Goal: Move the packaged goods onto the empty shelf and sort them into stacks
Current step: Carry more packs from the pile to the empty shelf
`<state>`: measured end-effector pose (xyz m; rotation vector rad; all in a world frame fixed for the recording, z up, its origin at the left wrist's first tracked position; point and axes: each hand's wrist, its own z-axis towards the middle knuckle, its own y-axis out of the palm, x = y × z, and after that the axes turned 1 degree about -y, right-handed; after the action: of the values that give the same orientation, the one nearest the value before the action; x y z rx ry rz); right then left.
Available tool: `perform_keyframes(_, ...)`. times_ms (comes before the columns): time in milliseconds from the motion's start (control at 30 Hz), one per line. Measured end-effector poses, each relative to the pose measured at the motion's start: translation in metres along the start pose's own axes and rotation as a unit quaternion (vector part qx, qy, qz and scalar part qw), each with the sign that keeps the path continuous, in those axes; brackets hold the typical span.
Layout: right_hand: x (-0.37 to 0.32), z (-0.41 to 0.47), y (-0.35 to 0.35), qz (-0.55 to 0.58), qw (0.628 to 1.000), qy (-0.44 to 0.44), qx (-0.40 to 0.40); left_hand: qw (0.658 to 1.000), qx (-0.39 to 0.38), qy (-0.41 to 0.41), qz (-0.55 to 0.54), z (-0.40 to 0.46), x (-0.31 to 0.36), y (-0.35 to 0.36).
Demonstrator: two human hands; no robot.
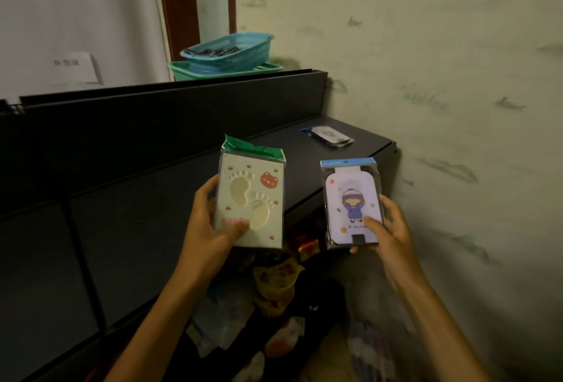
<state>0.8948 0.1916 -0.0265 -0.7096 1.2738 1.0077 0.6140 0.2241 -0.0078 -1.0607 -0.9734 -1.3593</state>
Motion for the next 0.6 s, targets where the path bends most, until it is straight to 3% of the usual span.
perform_keyframes(200, 0.011, 0.059, -0.027, -0.012, 1.0, 0.006, 0.014, 1.0, -0.021, -0.005, -0.014, 0.054, -0.011, 0.049)
perform_keyframes(600, 0.031, 0.242, -0.025, -0.048, 0.999, 0.018, 0.009, 0.999, 0.03, 0.032, 0.005, 0.201, -0.023, 0.126)
